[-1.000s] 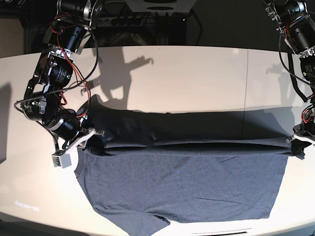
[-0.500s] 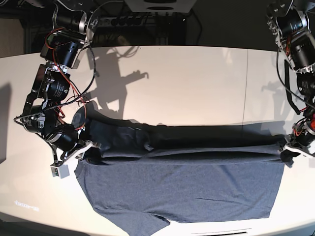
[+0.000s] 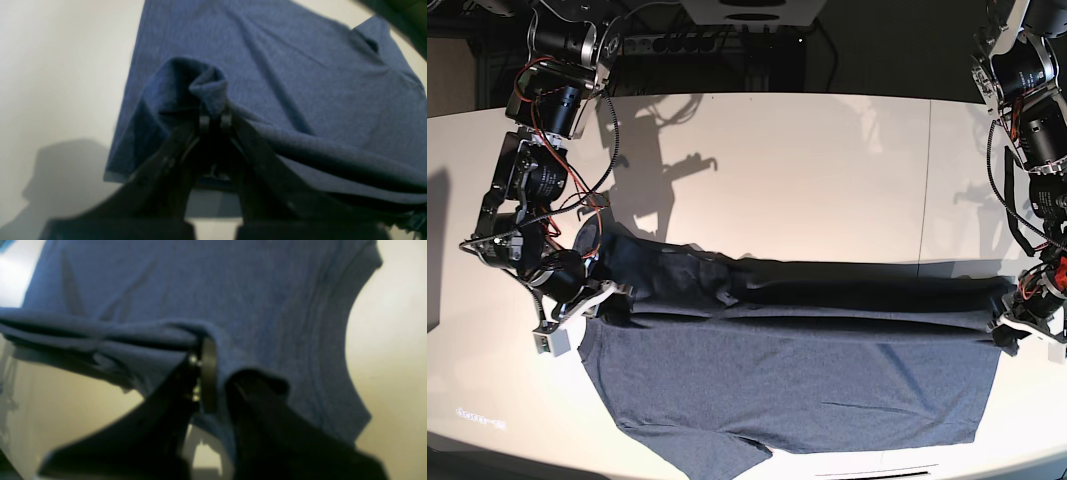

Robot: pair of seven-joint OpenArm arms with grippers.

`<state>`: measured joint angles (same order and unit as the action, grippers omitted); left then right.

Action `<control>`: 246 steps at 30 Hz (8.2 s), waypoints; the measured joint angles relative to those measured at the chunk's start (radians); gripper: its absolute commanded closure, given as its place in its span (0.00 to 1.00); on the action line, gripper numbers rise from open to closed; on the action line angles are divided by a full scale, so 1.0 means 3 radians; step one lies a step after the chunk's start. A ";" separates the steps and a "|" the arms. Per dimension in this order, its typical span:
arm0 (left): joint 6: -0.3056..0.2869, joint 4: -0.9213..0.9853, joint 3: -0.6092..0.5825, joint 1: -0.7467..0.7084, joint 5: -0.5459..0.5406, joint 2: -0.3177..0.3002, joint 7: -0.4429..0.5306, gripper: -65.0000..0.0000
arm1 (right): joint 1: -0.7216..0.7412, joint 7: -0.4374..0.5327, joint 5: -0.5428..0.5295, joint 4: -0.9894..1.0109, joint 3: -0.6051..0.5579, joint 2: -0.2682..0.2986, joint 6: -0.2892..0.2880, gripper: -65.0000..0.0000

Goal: Fold the T-shirt properly

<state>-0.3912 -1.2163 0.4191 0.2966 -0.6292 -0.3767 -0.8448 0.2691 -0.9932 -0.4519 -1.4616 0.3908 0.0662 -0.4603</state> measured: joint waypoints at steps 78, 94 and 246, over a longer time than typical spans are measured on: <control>-0.0004 0.0938 -0.0367 0.0509 0.1297 0.0019 0.1601 0.74 | 0.0262 0.0544 0.0528 0.0759 -0.0039 0.0017 -0.0001 0.65; -0.0001 0.0938 -0.0367 0.0528 0.1119 0.0028 0.1946 0.74 | 0.0263 0.0605 0.0640 0.0759 -0.0038 0.0017 -0.0001 0.65; 0.0104 0.0940 -0.0355 0.0381 0.2412 -0.0403 0.1581 0.74 | 0.0258 0.0679 0.1024 0.0759 0.0231 0.0530 0.0000 0.65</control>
<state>-0.3599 -0.9344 0.3126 0.4110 0.0944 -0.4976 -0.3706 0.3466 -0.7895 -0.1448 -1.2339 0.4603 0.2253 -0.4603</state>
